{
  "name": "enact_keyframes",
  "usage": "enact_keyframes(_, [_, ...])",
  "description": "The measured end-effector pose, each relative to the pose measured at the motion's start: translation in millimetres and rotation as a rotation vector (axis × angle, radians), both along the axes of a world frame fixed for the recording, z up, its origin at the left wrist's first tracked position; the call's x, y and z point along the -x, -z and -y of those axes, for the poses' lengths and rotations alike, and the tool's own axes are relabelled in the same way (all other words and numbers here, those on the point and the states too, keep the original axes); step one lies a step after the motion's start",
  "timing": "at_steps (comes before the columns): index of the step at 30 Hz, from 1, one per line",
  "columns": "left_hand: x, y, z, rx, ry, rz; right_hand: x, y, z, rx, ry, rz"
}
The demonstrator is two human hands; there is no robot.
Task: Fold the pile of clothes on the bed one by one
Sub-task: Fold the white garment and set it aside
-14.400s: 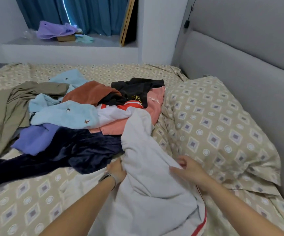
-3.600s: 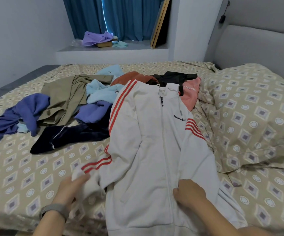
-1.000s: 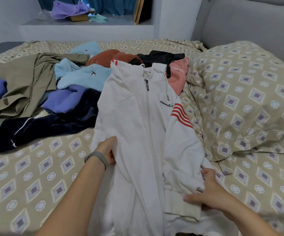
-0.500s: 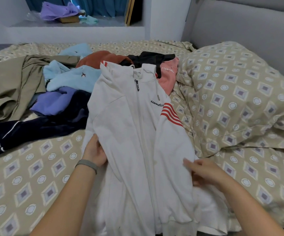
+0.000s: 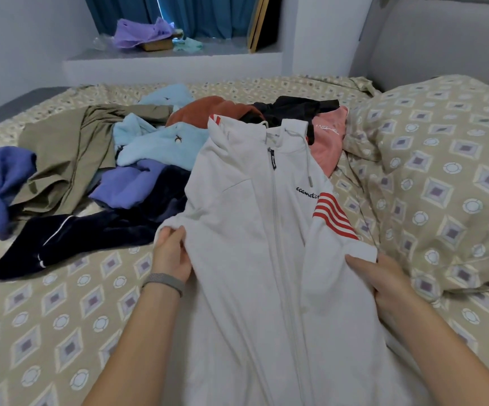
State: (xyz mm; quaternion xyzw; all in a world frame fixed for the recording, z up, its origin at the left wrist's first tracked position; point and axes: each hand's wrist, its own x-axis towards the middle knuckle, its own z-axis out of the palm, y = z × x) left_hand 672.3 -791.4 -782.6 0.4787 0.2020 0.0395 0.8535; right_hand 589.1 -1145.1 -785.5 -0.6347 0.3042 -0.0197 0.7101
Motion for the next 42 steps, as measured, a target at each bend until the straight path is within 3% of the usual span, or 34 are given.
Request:
enact_keyframes(7, [6, -27, -21, -0.148, -0.050, -0.044, 12, -13, 2, -0.015, -0.106, 0.022])
enact_keyframes(13, [60, -12, 8, -0.334, 0.374, -0.317, 23, -10, 7, -0.047, -0.194, -0.008])
enact_keyframes(15, [81, -7, 13, -0.491, 0.424, -0.361, 33, -11, 7, -0.042, -0.229, -0.018])
enact_keyframes(18, [106, -6, 14, -0.936, 0.421, -0.403, 54, -16, 6, -0.035, -0.258, -0.106])
enact_keyframes(19, [116, -7, 16, -0.999, 0.427, -0.423, 63, -19, 5, -0.011, -0.274, -0.155])
enact_keyframes(23, [155, -14, 33, -0.938, 0.585, -0.445, 93, -17, 6, 0.258, -0.409, -0.369])
enact_keyframes(27, [185, -3, 42, -1.265, 0.672, -0.321, 122, -15, 2, 0.452, -0.569, -0.479])
enact_keyframes(30, [200, 0, 39, -1.172, 0.494, -0.238, 135, -16, 1, 0.589, -0.583, -0.457])
enact_keyframes(34, [215, -14, 26, -1.077, 0.141, -0.177, 148, -25, 7, 0.628, -0.433, -0.316])
enact_keyframes(37, [222, -23, 18, -0.995, -0.039, -0.201, 159, -30, 10, 0.576, -0.460, -0.340])
enact_keyframes(39, [222, -19, 13, -0.949, 0.027, -0.324, 165, -29, 11, 0.537, -0.586, -0.429])
enact_keyframes(42, [225, -7, 8, -0.992, 0.396, -0.446, 169, -25, 9, 0.674, -0.694, -0.487])
